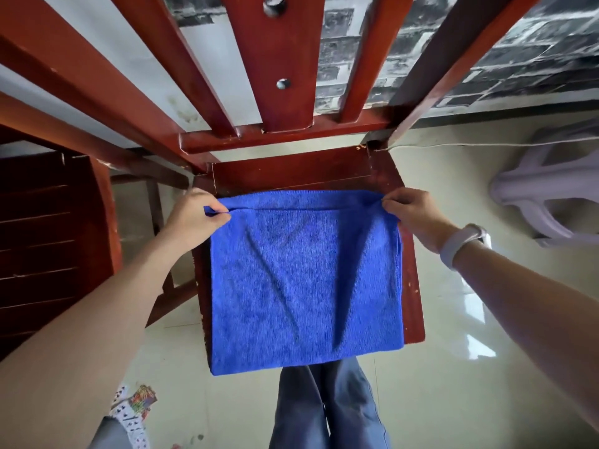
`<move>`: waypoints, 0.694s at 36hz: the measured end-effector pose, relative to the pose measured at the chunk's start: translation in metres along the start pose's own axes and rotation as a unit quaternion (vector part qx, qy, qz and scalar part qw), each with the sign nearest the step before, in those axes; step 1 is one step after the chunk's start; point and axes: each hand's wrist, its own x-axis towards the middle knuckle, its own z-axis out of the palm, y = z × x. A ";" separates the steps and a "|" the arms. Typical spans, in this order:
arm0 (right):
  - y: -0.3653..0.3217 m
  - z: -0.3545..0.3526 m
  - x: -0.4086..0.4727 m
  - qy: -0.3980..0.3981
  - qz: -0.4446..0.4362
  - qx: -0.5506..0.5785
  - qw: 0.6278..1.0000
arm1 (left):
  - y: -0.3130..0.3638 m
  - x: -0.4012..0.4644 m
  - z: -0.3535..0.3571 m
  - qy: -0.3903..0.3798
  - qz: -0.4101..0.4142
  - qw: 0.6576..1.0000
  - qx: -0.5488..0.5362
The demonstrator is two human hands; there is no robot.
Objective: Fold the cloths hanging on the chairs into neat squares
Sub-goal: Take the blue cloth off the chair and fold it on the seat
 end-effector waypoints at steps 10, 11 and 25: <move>-0.014 -0.016 -0.042 0.052 -0.029 -0.004 0.998 | 0.009 -0.039 -0.024 -0.005 -0.006 0.995 -0.097; -0.014 -0.017 -0.049 0.063 -0.044 -0.028 0.997 | 0.011 -0.045 -0.026 0.002 0.003 0.996 -0.088; -0.010 -0.055 -0.171 0.155 -0.083 -0.054 0.983 | 0.056 -0.160 -0.055 0.116 0.091 0.986 -0.075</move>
